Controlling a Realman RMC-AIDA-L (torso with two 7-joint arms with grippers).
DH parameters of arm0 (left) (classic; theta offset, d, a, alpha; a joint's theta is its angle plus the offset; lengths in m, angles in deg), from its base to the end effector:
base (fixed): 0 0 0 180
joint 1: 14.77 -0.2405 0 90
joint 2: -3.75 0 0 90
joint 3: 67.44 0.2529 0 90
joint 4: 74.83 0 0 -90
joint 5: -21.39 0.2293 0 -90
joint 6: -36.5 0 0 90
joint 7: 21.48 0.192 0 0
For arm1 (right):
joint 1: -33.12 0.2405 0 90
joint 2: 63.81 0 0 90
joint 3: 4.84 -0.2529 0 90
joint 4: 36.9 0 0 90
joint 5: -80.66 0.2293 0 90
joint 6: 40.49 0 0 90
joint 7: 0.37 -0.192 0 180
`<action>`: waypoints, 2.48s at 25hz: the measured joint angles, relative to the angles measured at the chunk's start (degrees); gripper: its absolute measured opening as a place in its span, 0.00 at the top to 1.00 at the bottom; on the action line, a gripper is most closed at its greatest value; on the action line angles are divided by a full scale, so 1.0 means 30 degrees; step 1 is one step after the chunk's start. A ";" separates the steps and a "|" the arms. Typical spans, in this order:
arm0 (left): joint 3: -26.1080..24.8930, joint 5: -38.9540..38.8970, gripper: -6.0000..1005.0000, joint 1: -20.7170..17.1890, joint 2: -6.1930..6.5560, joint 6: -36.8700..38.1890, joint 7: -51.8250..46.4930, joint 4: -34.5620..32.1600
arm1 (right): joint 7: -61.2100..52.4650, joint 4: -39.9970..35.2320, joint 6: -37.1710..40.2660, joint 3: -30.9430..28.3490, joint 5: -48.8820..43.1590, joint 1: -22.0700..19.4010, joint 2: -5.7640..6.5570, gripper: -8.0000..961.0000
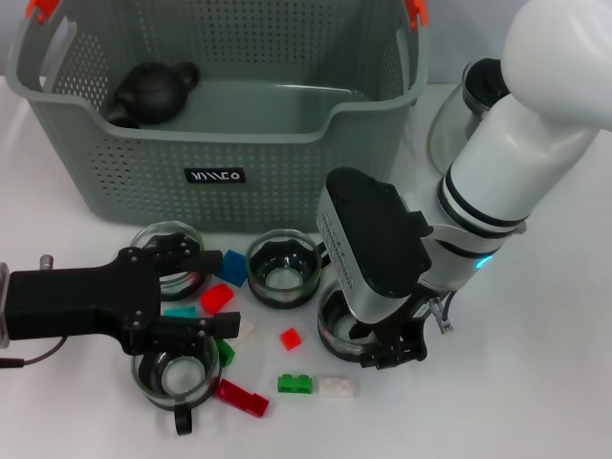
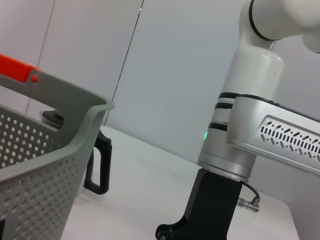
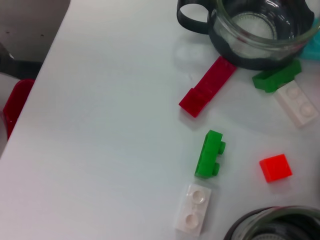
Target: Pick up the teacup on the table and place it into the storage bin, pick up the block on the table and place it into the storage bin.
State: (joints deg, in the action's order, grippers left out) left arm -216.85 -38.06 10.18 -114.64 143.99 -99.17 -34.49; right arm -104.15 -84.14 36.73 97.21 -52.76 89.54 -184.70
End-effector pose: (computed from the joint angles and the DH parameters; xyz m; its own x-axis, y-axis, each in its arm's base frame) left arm -0.2685 0.2972 -0.0108 0.7484 0.3709 0.5498 0.4368 -0.8995 0.0122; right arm 0.1403 0.3583 -0.1668 0.8381 0.3080 0.4503 0.2455 -0.9500 0.1928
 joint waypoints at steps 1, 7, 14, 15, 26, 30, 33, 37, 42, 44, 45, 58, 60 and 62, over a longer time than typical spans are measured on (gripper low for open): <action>0.0002 -0.0001 0.08 -0.0001 -0.0001 -0.0005 0.0000 0.0000 | -0.0054 -0.0011 0.0066 -0.0008 0.0000 -0.0001 0.0008 0.47; 0.0002 0.0014 0.08 -0.0001 0.0000 -0.0195 0.0001 0.0000 | -0.0433 -0.0115 0.0333 -0.0237 0.0001 0.0009 0.0047 0.71; 0.0002 0.0035 0.08 -0.0001 0.0024 -0.0123 0.0213 -0.0235 | -0.0577 -0.1152 0.0932 -0.1019 -0.0040 -0.0440 0.0138 0.93; 0.0003 0.0035 0.08 -0.0004 0.0030 -0.0107 0.0258 -0.0239 | -0.0657 -0.1375 0.1064 -0.1204 -0.0073 -0.0510 0.0144 0.93; 0.0012 0.0105 0.09 -0.0229 0.0328 0.0025 0.0454 -0.0188 | -0.1993 -0.6070 0.7083 -0.6156 0.0144 -0.1775 0.0224 0.93; 0.0002 0.0105 0.09 -0.0394 0.0391 0.0158 0.0783 -0.0174 | -0.2838 -0.7205 1.0162 -0.8539 0.0726 -0.1403 0.0225 0.93; -0.0001 0.0102 0.09 -0.0408 0.0410 0.0187 0.0940 -0.0217 | -0.3560 -0.8396 1.1498 -1.0262 0.1153 -0.0987 0.0235 0.93; 0.0080 0.0090 0.09 -0.0293 0.0403 0.0084 0.0997 -0.0227 | -0.4190 -0.9050 1.2025 -1.2689 0.1755 0.0121 0.0324 0.93; 0.0158 0.0089 0.09 -0.0082 0.0221 0.0011 0.1315 -0.0234 | -0.4654 -0.9116 1.0360 -1.5046 0.1656 0.1511 0.0333 0.93; 0.0214 0.0095 0.09 -0.0040 0.0158 -0.0010 0.1412 -0.0233 | -0.4806 -0.8967 0.8790 -1.5060 0.1577 0.1778 0.0367 0.93; 0.0216 0.0097 0.09 -0.0026 0.0145 -0.0018 0.1417 -0.0234 | -0.4853 -0.8778 0.8060 -1.4942 0.1507 0.1919 0.0396 0.93; 0.0237 0.0100 0.09 0.0140 0.0119 -0.0135 0.1951 -0.0916 | -0.5135 -0.1616 -0.0217 -1.4690 -0.3150 0.5243 0.0824 0.93; 0.0238 0.0098 0.09 0.0174 0.0117 -0.0189 0.1966 -0.1092 | -0.5063 -0.0404 -0.1799 -1.4654 -0.3377 0.5515 0.0877 0.93; 0.0236 0.0045 0.09 0.0194 0.0118 -0.0184 0.1979 -0.1237 | -0.5035 0.1205 -0.4336 -1.4372 -0.3746 0.5767 0.0880 0.93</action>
State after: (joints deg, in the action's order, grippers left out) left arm -216.15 -37.92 10.77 -114.28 143.43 -93.23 -38.21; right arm -119.25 -80.52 23.72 54.09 -64.00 106.84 -182.06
